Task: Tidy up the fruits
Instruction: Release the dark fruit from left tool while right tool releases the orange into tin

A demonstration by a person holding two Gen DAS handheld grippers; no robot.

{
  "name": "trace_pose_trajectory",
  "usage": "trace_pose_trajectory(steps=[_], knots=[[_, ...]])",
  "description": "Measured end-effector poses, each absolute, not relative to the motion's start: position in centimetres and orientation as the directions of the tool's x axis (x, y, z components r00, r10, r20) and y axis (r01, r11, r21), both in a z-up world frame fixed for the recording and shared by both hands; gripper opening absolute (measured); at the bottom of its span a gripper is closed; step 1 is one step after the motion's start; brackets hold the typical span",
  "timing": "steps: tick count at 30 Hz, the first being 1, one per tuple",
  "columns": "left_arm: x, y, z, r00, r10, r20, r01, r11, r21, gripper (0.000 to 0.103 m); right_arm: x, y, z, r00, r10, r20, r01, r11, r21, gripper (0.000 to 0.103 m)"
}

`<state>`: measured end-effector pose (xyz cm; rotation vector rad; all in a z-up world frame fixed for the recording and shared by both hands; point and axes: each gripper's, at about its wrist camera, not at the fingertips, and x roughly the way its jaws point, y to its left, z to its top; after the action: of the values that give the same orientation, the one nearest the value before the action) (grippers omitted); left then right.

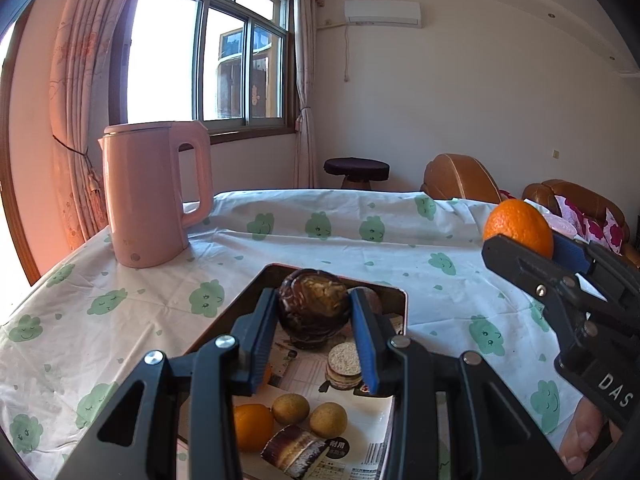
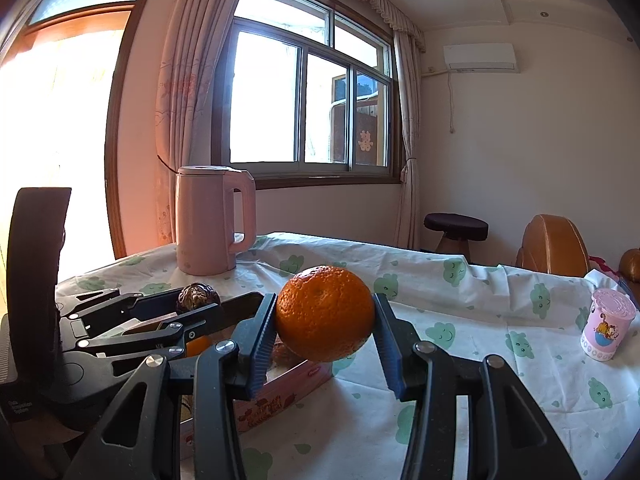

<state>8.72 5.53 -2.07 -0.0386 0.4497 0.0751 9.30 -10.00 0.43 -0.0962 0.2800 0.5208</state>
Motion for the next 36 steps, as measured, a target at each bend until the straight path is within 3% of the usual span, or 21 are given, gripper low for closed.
trace_pose_trajectory(steps=[36], knots=[[10.8, 9.9, -4.1, 0.838, 0.121, -0.533, -0.141, 0.990, 0.003, 0.038, 12.5, -3.6, -1.0, 0.779, 0.499, -0.380, -0.548, 0.836, -0.023, 0.048]])
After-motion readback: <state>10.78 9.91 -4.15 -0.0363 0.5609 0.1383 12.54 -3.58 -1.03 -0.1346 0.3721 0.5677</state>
